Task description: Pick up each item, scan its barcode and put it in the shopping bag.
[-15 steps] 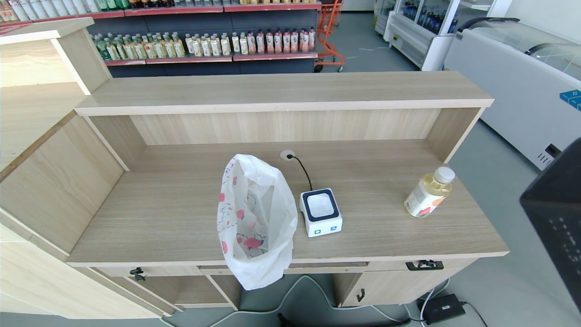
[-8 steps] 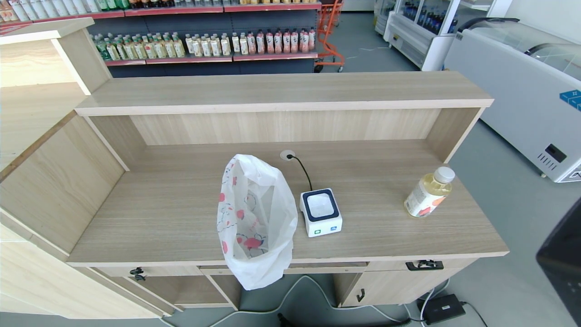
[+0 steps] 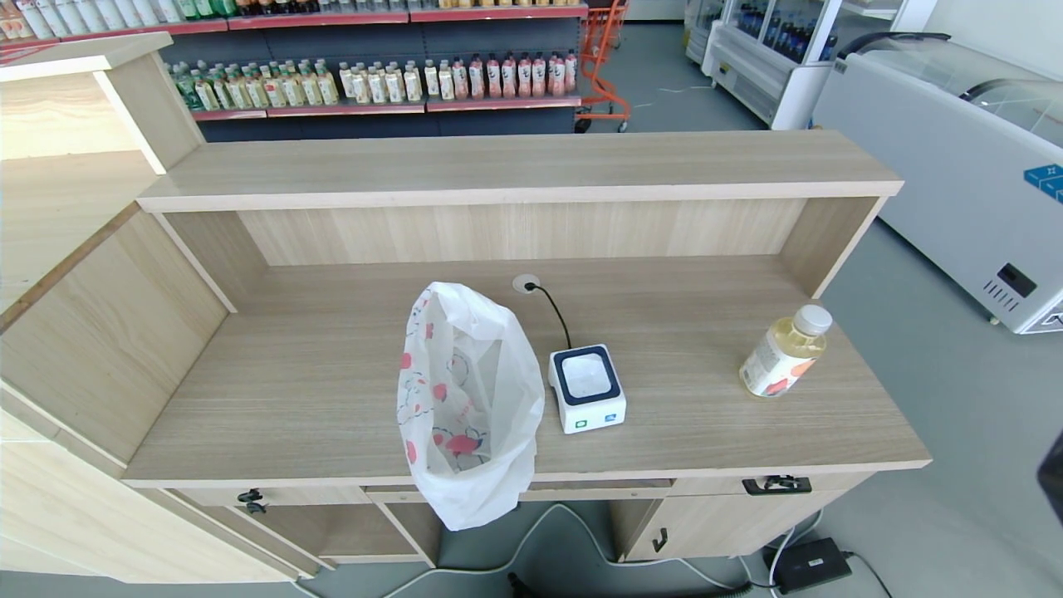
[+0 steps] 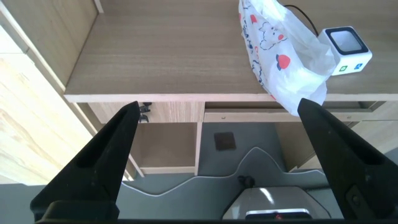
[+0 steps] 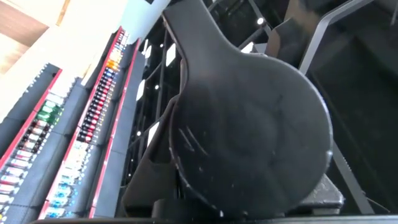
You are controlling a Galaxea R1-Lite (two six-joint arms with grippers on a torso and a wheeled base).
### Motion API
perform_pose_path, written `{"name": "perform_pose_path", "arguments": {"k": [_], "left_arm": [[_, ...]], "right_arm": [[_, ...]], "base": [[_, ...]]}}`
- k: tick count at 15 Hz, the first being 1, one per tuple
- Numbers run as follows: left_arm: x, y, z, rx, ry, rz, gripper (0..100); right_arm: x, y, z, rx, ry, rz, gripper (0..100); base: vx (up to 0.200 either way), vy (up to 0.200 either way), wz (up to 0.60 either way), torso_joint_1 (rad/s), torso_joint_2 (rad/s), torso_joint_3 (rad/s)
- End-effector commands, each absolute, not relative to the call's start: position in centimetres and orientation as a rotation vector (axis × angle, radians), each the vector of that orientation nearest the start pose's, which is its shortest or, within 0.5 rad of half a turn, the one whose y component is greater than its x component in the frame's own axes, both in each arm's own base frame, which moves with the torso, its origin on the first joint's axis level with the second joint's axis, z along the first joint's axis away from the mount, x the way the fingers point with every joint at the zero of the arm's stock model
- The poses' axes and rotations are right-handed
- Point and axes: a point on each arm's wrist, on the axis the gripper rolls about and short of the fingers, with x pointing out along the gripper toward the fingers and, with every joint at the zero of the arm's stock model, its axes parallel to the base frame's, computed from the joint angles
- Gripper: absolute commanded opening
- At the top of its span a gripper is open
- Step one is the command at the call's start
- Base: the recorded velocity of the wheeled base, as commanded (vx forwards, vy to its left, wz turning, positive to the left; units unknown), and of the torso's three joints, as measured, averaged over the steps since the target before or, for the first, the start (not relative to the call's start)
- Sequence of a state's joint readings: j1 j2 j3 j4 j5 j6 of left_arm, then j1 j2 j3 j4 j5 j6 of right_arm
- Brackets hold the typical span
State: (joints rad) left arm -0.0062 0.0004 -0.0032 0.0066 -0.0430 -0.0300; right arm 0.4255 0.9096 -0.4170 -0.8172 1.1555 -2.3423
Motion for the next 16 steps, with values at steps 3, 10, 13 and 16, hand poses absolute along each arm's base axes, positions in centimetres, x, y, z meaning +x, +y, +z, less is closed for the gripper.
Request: {"name": "perform_pose_path", "arguments": {"k": [3, 10, 13, 16], "left_arm": [[-2.3, -0.1, 7.6, -0.031, 0.004, -0.049, 100], [-2.3, -0.1, 7.6, -0.031, 0.004, -0.049, 100], [-2.3, -0.1, 7.6, -0.031, 0.004, -0.048, 100], [-2.3, -0.1, 7.6, -0.031, 0.005, -0.049, 100]], "right_arm": [[7.6, 5.7, 24.8, 2.428, 2.585, -0.512, 0], [8.4, 6.1, 25.2, 2.440, 2.592, -0.589, 0], [12.2, 5.6, 26.3, 3.081, 2.358, -0.956, 0], [14.8, 1.7, 23.4, 4.528, 1.438, -1.575, 0]], "base": [[0.000, 0.000, 0.00, 0.000, 0.00, 0.000], [0.000, 0.000, 0.00, 0.000, 0.00, 0.000], [0.000, 0.000, 0.00, 0.000, 0.00, 0.000], [0.000, 0.000, 0.00, 0.000, 0.00, 0.000]]}}
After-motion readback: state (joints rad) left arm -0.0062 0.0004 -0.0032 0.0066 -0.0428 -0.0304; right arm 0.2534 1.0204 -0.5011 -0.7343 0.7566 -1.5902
